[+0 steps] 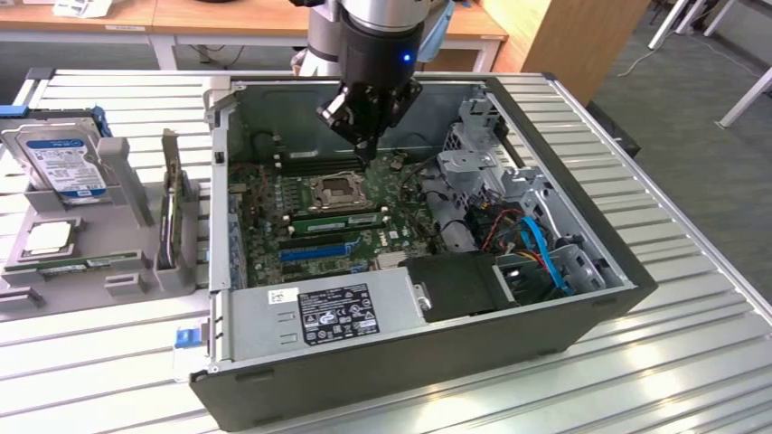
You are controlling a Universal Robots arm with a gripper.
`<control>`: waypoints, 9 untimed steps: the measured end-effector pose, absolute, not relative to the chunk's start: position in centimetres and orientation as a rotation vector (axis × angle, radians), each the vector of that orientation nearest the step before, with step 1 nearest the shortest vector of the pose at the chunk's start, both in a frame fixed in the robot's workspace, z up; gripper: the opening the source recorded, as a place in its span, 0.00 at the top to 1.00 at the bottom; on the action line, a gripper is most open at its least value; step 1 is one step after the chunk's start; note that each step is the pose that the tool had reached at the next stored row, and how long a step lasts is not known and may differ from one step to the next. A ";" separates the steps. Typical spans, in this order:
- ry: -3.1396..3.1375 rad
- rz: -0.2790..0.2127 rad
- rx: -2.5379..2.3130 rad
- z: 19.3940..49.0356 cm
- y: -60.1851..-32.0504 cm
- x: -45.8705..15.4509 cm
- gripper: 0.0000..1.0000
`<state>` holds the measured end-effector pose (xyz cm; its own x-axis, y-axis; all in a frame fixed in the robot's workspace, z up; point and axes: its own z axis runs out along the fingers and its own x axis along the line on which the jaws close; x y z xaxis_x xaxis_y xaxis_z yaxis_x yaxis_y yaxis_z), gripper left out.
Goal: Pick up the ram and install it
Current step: 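Press down the ram until it locks into place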
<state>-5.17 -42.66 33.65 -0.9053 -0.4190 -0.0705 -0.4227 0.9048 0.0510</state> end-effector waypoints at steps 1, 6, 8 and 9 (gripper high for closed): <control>3.012 0.101 -0.659 33.6 -42.7 -5.2 0.90; 3.055 0.112 -0.609 33.5 -42.7 -5.2 0.90; 3.069 0.114 -0.575 33.4 -42.7 -5.2 0.90; 3.074 0.114 -0.554 33.4 -42.7 -5.2 0.90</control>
<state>-5.18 -42.67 33.37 -0.9369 -0.3483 -0.0290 -0.3495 0.9344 0.0689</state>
